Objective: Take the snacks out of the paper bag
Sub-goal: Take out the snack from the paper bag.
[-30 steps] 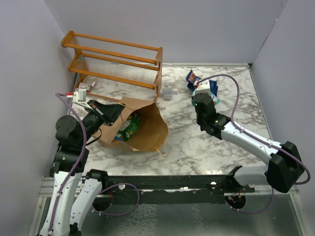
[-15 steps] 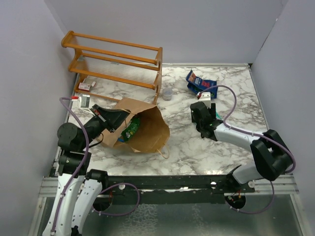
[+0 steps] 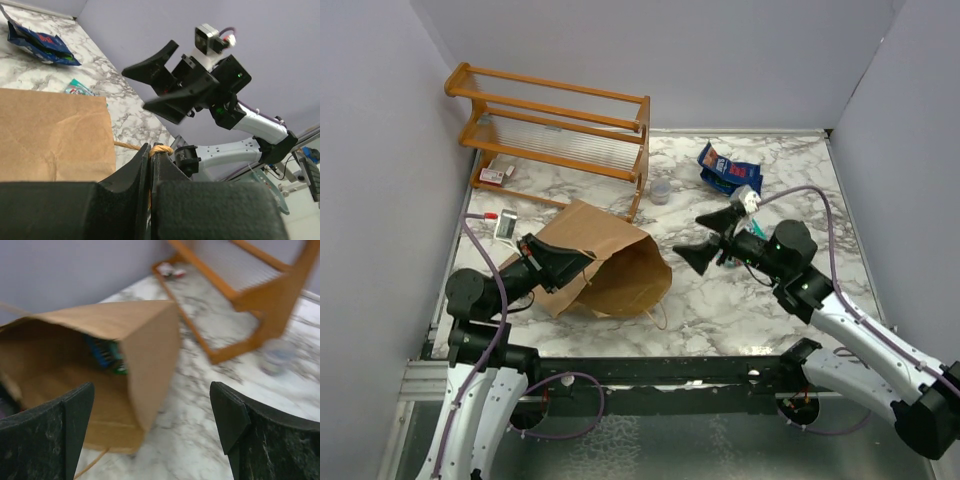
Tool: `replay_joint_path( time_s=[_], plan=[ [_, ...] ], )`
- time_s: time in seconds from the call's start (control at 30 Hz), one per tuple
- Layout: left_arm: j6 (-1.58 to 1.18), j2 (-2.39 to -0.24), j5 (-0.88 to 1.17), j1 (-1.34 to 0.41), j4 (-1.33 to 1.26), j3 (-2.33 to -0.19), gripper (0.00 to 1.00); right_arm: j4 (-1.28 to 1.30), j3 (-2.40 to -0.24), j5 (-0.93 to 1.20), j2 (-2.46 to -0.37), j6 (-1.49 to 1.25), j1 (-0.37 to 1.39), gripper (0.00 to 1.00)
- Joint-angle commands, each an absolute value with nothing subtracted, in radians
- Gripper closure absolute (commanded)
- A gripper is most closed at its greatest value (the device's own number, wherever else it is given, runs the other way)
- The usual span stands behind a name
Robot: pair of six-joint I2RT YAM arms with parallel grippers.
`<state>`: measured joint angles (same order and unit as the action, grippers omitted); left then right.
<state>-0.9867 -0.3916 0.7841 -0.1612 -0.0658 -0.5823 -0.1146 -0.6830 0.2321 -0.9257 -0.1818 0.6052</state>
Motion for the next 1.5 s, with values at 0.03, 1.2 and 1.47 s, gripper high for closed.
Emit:
replay_joint_path(
  time_s=[0.03, 1.2, 1.47],
  plan=[
    [-1.047, -0.332, 0.775, -0.164, -0.048, -0.549, 1.0, -0.401, -0.516, 0.754, -0.828, -0.244, 0.679, 0.01],
    [-0.884, -0.551, 0.797, -0.166, -0.12, -0.619, 1.0, -0.597, -0.771, 0.02, -1.656, -0.235, 1.316, 0.65],
    [-0.967, -0.468, 0.883, -0.167, -0.239, -0.467, 1.0, -0.702, -0.686, -0.24, -1.593, -0.031, 1.317, 0.48]
  ],
)
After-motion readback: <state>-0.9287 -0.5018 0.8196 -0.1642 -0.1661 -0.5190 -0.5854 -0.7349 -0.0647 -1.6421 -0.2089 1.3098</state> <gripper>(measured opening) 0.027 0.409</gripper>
